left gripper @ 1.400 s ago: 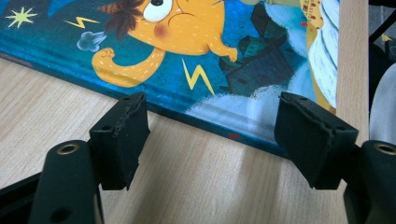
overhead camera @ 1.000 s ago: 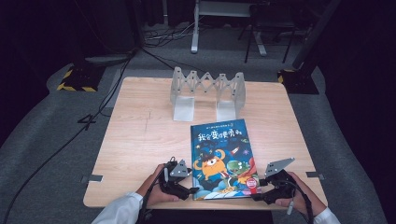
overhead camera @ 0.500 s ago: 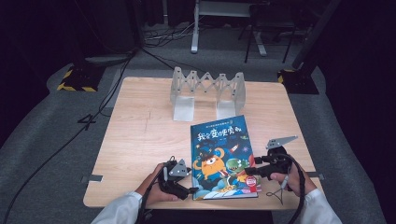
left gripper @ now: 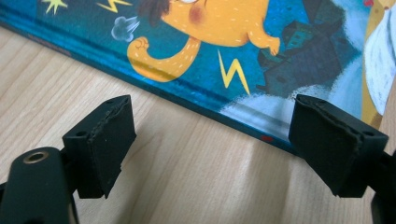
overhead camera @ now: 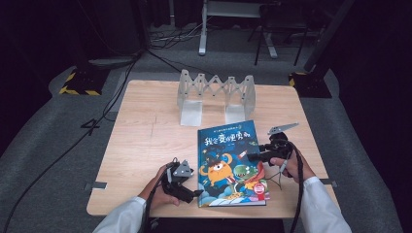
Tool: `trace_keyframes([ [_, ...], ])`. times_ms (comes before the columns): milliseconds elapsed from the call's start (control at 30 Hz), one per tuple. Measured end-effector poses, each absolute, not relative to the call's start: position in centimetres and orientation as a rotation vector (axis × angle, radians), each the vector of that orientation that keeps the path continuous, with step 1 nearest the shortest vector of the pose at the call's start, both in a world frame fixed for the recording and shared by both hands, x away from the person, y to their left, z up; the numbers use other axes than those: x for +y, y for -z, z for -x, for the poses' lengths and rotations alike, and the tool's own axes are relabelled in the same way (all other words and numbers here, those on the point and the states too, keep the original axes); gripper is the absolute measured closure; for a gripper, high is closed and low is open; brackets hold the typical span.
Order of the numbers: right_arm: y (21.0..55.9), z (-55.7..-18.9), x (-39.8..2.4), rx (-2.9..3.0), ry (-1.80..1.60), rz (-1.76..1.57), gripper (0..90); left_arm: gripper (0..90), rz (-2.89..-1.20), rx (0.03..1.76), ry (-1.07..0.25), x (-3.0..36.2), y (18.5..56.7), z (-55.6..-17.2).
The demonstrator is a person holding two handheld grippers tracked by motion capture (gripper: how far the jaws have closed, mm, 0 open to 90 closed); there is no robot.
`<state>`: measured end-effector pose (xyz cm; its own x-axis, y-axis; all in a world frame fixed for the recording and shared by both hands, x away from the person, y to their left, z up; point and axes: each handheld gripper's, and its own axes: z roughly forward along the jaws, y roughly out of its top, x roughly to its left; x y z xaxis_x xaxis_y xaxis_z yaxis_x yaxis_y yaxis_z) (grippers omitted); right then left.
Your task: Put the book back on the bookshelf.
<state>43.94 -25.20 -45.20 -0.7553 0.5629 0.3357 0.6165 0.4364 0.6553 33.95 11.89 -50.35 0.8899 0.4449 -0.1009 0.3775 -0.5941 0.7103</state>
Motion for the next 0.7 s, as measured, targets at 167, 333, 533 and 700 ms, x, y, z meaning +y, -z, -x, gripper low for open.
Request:
trace_keyframes([
  [167,45.7,-45.1,-24.8,-2.581,1.233,1.116,39.9,16.1,-2.294,0.669,-0.217,12.7,49.9,-34.6],
  [333,45.1,-45.3,-24.8,-2.543,1.369,1.071,45.3,15.7,-2.295,0.744,-0.25,13.7,50.2,-35.5],
  [533,45.1,-46.3,-23.1,-2.544,1.247,1.058,38.2,13.7,-2.284,0.75,-0.273,13.0,50.4,-36.0],
  [700,45.4,-46.5,-22.3,-2.531,1.272,1.016,43.2,13.9,-2.283,0.741,-0.27,13.0,50.4,-36.0],
])
